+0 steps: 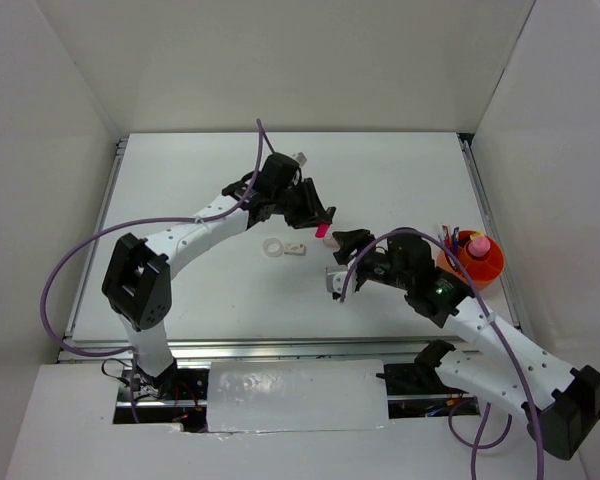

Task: Sort the stationery into containers
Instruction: Pick up the pen from the center of the board, then place the pen in the storage box.

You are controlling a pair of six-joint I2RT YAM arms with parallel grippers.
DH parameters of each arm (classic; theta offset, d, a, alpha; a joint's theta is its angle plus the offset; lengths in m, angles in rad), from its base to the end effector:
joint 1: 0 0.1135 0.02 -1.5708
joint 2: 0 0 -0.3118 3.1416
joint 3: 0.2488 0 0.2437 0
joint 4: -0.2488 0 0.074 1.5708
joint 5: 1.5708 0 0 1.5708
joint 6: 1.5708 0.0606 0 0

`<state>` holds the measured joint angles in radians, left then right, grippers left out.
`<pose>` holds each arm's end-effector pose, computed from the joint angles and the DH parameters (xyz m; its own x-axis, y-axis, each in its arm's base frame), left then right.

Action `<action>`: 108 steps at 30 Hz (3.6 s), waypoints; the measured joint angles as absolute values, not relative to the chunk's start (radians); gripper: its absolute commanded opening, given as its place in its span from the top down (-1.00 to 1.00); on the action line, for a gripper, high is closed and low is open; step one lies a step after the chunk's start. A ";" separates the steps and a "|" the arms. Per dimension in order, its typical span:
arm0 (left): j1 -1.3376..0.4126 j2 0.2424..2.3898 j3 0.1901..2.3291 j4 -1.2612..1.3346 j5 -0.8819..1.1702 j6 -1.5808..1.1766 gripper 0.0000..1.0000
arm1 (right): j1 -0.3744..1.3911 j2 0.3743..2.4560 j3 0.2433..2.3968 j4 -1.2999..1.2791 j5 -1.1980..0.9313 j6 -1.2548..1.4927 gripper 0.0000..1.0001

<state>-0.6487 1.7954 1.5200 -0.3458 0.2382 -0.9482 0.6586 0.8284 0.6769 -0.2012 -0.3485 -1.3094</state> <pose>0.3429 -0.2779 0.3336 -0.8716 -0.3298 -0.3626 0.0548 0.6696 -0.7407 0.1255 0.1233 0.3217 0.7299 -0.5832 -0.3565 -0.4781 -0.0628 -0.8761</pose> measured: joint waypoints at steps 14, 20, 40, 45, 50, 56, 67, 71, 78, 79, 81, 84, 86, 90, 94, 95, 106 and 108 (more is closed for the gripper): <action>-0.673 1.795 1.521 -0.353 0.250 -0.954 1.00 | 0.654 0.915 0.672 -0.123 -0.443 -1.425 0.00; -0.680 1.795 1.521 -0.353 0.252 -0.952 1.00 | 0.628 0.953 0.674 -0.137 -0.464 -1.479 0.05; -0.693 1.795 1.532 -0.367 0.249 -0.948 1.00 | 0.617 1.087 0.699 -0.104 -0.393 -1.572 0.53; -0.693 1.795 1.532 -0.355 0.248 -0.947 0.01 | 0.617 1.092 0.707 -0.096 -0.381 -1.568 0.96; -0.688 1.795 1.532 -0.329 0.249 -0.931 -0.98 | 0.606 1.068 0.713 -0.101 -0.373 -1.519 1.00; -0.593 1.795 1.533 -0.312 0.266 -0.916 -0.99 | 0.566 0.952 0.754 -0.159 -0.374 -1.337 1.00; -0.433 1.753 1.539 -0.286 0.226 -0.835 -0.99 | -0.016 0.903 0.966 -0.264 -0.400 -0.467 1.00; -0.434 1.752 1.539 -0.276 0.228 -0.820 -0.99 | -0.287 0.936 0.968 -0.281 -0.410 -0.204 1.00; -0.435 1.752 1.539 -0.267 0.231 -0.815 -0.99 | -0.489 0.958 0.967 -0.276 -0.411 0.011 1.00; -0.435 1.753 1.540 -0.267 0.231 -0.815 -0.99 | -0.496 0.958 0.965 -0.271 -0.407 0.023 1.00; -0.435 1.755 1.541 -0.266 0.233 -0.815 -0.98 | -0.510 0.960 0.955 -0.254 -0.403 0.038 1.00; -0.436 1.761 1.544 -0.260 0.234 -0.815 -0.99 | -0.523 0.983 0.948 -0.234 -0.399 0.052 1.00; -0.436 1.766 1.545 -0.260 0.234 -0.815 -0.99 | -0.531 1.009 0.948 -0.223 -0.394 0.059 1.00; -0.435 1.774 1.545 -0.261 0.233 -0.814 -0.99 | -0.538 1.065 0.948 -0.218 -0.373 0.059 1.00; -0.427 1.789 1.545 -0.262 0.234 -0.814 -0.98 | -0.538 1.114 0.957 -0.219 -0.359 0.054 1.00; -0.422 1.794 1.545 -0.262 0.234 -0.814 -0.99 | -0.538 1.126 0.963 -0.221 -0.354 0.053 1.00; -0.377 1.842 1.545 -0.262 0.265 -0.818 -0.99 | -0.538 1.231 1.024 -0.232 -0.315 -0.008 1.00; -0.376 1.847 1.545 -0.262 0.271 -0.818 -0.99 | -0.538 1.249 1.030 -0.234 -0.310 -0.020 1.00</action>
